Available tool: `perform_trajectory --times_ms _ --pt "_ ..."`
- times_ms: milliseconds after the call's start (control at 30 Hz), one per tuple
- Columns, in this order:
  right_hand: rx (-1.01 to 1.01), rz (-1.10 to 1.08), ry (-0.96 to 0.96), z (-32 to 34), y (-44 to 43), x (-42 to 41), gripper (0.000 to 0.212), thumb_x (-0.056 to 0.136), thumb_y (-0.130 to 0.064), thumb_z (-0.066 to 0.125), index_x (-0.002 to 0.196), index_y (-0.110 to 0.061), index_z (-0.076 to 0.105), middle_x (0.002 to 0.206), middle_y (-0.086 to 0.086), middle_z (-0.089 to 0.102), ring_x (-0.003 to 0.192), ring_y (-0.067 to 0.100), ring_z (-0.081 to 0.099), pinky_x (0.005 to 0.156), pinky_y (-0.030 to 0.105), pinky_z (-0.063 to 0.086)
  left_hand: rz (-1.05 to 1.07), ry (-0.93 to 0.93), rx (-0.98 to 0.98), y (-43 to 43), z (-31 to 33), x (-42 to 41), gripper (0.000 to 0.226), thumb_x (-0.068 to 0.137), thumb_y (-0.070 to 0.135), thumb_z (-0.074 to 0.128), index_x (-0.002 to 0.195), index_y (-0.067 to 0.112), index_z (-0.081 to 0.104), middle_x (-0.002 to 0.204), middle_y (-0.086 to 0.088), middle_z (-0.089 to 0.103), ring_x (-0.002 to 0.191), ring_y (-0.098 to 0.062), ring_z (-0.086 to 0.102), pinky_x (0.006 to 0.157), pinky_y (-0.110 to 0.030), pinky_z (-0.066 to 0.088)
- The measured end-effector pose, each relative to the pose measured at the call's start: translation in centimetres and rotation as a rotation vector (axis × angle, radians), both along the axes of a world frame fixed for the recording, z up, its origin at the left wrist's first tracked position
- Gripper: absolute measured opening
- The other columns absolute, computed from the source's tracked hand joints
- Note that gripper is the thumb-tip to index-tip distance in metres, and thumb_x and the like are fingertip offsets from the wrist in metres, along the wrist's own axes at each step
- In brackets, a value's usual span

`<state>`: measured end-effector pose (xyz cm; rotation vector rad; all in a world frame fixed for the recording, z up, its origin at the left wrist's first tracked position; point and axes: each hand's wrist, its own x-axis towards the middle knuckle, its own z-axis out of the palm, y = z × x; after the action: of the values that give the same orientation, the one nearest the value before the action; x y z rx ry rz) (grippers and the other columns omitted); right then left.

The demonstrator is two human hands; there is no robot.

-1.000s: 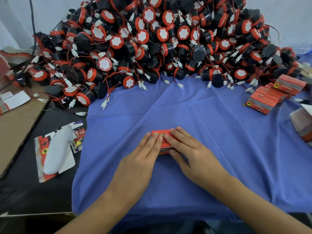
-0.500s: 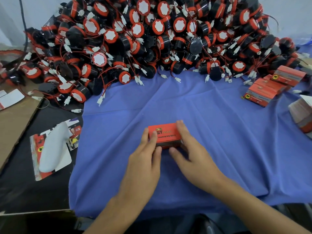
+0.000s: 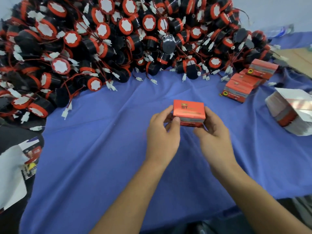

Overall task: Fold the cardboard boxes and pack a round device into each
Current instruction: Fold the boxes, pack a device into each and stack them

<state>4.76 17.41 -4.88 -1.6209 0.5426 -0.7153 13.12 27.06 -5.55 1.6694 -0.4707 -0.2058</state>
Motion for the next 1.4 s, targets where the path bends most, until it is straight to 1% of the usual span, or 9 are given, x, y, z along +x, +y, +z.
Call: perform_trajectory --times_ms 67,167,300,433,700,900,1100,1267,1400 --pt "-0.025 -0.128 -0.002 0.3 -2.5 0.2 0.069 0.079 0.023 0.042 0.122 -0.025 0.067 0.111 -0.01 0.075 0.11 0.005 0.068 0.091 0.019 0.053 -0.094 0.013 -0.019 -3.5 0.4 0.6 0.043 0.102 0.006 0.056 0.142 0.02 0.059 0.137 0.001 0.062 0.116 0.003 0.06 0.096 -0.006 0.044" --pt "-0.084 -0.306 0.043 0.4 -7.3 0.8 0.065 0.079 0.014 0.048 0.134 -0.016 0.063 0.12 0.02 0.064 0.114 0.029 0.062 0.097 0.045 0.055 -0.227 -0.03 -0.039 -9.1 0.6 1.3 0.047 0.1 0.004 0.055 0.144 0.02 0.056 0.139 0.004 0.062 0.123 0.0 0.059 0.096 -0.007 0.043" --pt "-0.052 -0.436 0.068 1.3 -12.6 1.7 0.069 0.082 0.003 0.052 0.147 -0.02 0.052 0.136 0.009 0.052 0.115 0.021 0.062 0.103 0.041 0.052 -0.391 -0.087 -0.034 -16.0 0.8 2.2 0.062 0.092 0.001 0.052 0.151 0.02 0.047 0.133 0.003 0.064 0.095 0.01 0.059 0.088 -0.014 0.052" --pt "-0.069 -0.489 0.039 1.9 -16.1 2.3 0.061 0.071 0.001 0.049 0.127 -0.02 0.062 0.119 0.014 0.068 0.107 0.023 0.069 0.094 0.048 0.057 -0.522 -0.09 0.038 -21.2 1.1 3.6 0.072 0.089 -0.007 0.054 0.156 0.017 0.041 0.138 -0.005 0.063 0.119 -0.016 0.061 0.111 -0.047 0.048" --pt "-0.058 -0.43 0.159 0.2 -18.4 1.4 0.077 0.078 0.003 0.049 0.151 -0.025 0.046 0.134 -0.014 0.065 0.126 0.006 0.059 0.111 0.041 0.048 -0.497 -0.126 0.227 -23.5 0.4 3.0 0.089 0.095 0.001 0.055 0.165 0.026 0.007 0.162 -0.009 0.04 0.127 -0.029 0.059 0.098 -0.039 0.052" --pt "-0.144 -0.507 0.116 0.3 -18.0 -1.4 0.072 0.088 -0.002 0.049 0.157 -0.019 0.04 0.123 -0.042 0.048 0.108 -0.028 0.048 0.105 0.011 0.039 -0.26 -0.219 -0.008 -22.0 1.1 -3.0 0.06 0.095 -0.006 0.045 0.152 0.01 0.047 0.136 -0.016 0.065 0.121 -0.031 0.062 0.101 -0.038 0.048" --pt "-0.622 -0.76 0.33 1.1 -18.4 -7.1 0.05 0.086 -0.014 0.058 0.136 -0.019 0.065 0.136 0.006 0.062 0.129 0.028 0.053 0.106 0.037 0.038 -0.426 -0.229 -0.025 -23.3 0.9 -7.4 0.034 0.095 -0.006 0.05 0.12 0.004 0.071 0.116 -0.012 0.074 0.11 -0.025 0.067 0.096 -0.034 0.051" --pt "-0.583 -0.794 0.732 1.3 -19.7 -10.3 0.045 0.088 -0.027 0.062 0.131 -0.019 0.069 0.143 0.007 0.058 0.134 0.039 0.044 0.107 0.049 0.032 -0.52 0.058 0.166 -26.6 -0.7 -10.1 0.02 0.102 0.018 0.059 0.109 0.01 0.076 0.112 -0.01 0.076 0.109 -0.028 0.068 0.095 -0.039 0.053" --pt "-0.663 -0.753 0.767 1.0 -19.7 -11.3 0.032 0.095 -0.029 0.059 0.123 -0.02 0.072 0.139 0.007 0.061 0.131 0.038 0.043 0.103 0.047 0.03 -0.482 0.42 0.052 -27.9 -1.5 -11.2 0.024 0.099 0.032 0.065 0.09 0.013 0.077 0.094 -0.009 0.076 0.088 -0.025 0.067 0.092 -0.046 0.058"
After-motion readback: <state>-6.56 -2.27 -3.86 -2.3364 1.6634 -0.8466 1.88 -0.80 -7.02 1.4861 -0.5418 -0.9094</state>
